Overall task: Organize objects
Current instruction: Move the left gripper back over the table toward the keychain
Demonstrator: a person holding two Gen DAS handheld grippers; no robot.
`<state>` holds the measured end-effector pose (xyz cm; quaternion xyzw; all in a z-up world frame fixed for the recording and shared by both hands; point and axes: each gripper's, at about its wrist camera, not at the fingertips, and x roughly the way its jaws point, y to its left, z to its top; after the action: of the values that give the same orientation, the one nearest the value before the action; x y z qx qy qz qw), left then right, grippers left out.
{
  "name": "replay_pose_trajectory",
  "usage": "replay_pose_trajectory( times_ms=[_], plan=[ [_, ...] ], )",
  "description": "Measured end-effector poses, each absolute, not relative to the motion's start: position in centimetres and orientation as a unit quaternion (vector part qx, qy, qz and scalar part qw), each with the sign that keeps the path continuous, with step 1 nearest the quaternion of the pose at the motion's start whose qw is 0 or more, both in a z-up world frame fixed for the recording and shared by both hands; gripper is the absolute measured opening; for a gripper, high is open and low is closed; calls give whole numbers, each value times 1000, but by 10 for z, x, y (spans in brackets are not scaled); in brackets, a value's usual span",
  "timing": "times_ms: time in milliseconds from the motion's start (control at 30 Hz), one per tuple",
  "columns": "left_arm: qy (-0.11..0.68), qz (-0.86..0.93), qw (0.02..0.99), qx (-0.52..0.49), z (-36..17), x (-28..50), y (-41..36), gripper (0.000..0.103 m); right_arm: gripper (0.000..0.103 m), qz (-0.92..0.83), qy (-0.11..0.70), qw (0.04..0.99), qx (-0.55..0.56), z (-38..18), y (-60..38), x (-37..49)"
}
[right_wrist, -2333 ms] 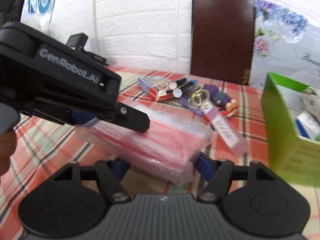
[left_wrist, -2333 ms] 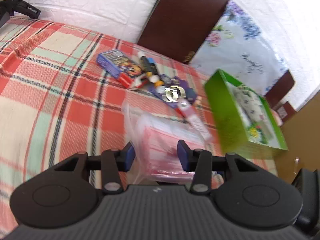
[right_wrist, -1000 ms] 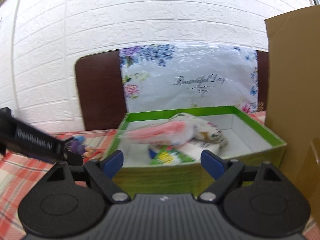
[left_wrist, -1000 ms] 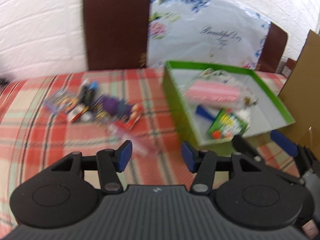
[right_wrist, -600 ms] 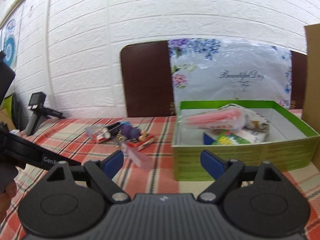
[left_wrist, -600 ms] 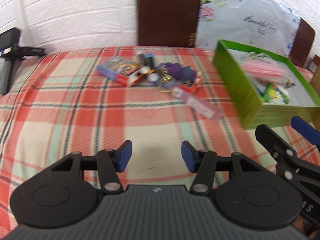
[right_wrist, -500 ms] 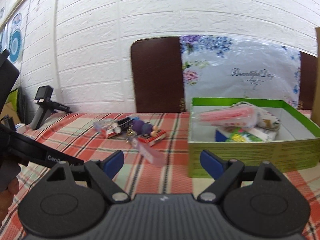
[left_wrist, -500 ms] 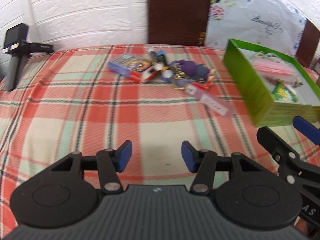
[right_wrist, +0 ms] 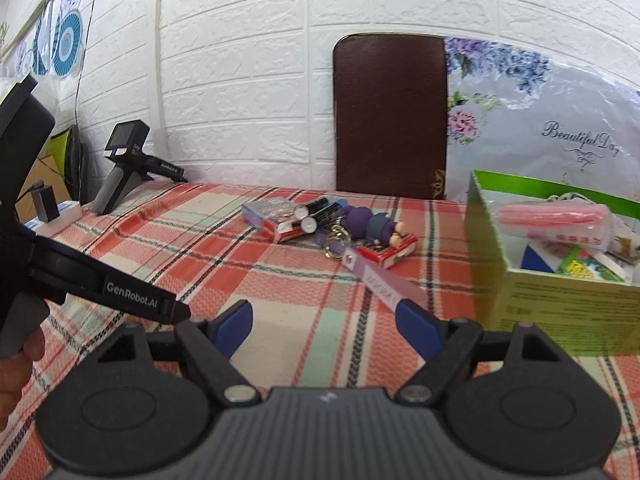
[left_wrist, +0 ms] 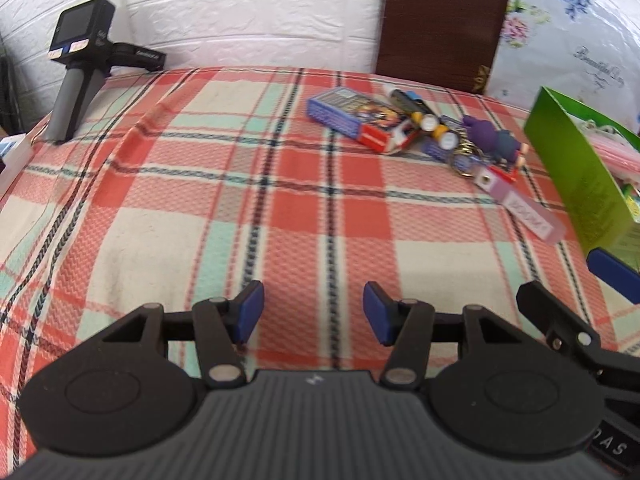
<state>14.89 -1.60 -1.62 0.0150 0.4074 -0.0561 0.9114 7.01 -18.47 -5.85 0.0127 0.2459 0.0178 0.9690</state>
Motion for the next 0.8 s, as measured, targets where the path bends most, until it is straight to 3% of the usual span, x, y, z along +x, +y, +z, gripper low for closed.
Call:
replay_pose_trajectory(
  times_ms=[267,567,800],
  plan=[
    [380,-42,924,30,-20,159,-1,61,76,43,265,963,-7,-69,-166,89],
    [286,-67,955,40,-40,157,12,76,76,46,291,956,2,-78,-167,99],
    [276,-82,958,17,-42,156,17,79,74,10,242,970,-21,-65,-170,104]
  ],
)
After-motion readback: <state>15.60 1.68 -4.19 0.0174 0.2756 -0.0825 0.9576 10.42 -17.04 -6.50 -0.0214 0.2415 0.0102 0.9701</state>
